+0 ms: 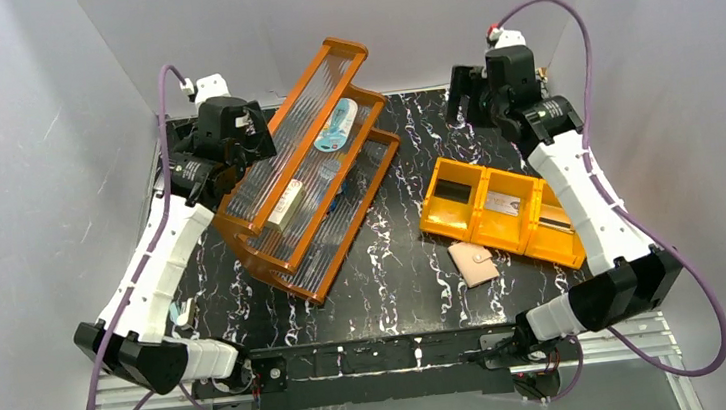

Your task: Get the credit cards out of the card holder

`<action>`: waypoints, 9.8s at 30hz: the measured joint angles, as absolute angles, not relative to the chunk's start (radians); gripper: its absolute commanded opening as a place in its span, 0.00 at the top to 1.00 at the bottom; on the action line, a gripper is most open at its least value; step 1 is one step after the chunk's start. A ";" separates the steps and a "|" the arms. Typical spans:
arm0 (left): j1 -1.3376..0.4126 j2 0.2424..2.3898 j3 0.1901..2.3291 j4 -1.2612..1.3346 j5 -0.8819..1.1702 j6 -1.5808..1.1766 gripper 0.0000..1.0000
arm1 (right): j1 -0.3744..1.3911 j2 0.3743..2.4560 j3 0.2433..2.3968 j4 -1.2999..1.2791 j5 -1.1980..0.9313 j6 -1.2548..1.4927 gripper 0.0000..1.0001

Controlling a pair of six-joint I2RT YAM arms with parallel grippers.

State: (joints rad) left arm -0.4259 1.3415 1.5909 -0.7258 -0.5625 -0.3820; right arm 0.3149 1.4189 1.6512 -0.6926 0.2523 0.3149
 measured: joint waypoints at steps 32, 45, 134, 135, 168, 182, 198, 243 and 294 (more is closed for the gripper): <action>-0.220 1.052 1.388 -0.407 0.128 -0.280 0.02 | 0.637 1.792 1.467 -0.588 -0.136 0.423 0.03; -0.217 1.056 1.457 -0.388 0.412 -0.281 0.02 | 0.765 2.184 1.960 -0.652 -0.209 0.461 0.03; -0.440 1.867 1.548 -0.327 0.225 -0.064 0.02 | 0.364 1.193 1.090 -0.604 0.413 0.551 0.02; -0.454 1.880 1.574 -0.320 0.230 -0.065 0.02 | 0.363 1.193 1.090 -0.604 0.413 0.551 0.02; -0.361 2.320 1.844 -0.299 -0.097 -0.096 0.02 | 0.359 1.185 1.082 -0.629 0.358 0.551 0.02; -0.278 2.175 1.607 -0.247 -0.213 -0.193 0.02 | 0.359 1.213 1.082 -0.631 0.330 0.551 0.02; -0.207 2.034 1.395 -0.209 -0.272 -0.255 0.02 | 0.359 1.216 1.082 -0.632 0.341 0.540 0.02; -0.316 1.421 1.024 -0.231 0.219 -0.345 0.02 | 0.461 2.119 1.683 -0.532 0.036 0.418 0.06; -0.316 1.158 0.875 -0.260 0.056 -0.485 0.02 | 0.388 1.166 0.819 -0.738 0.333 0.782 0.08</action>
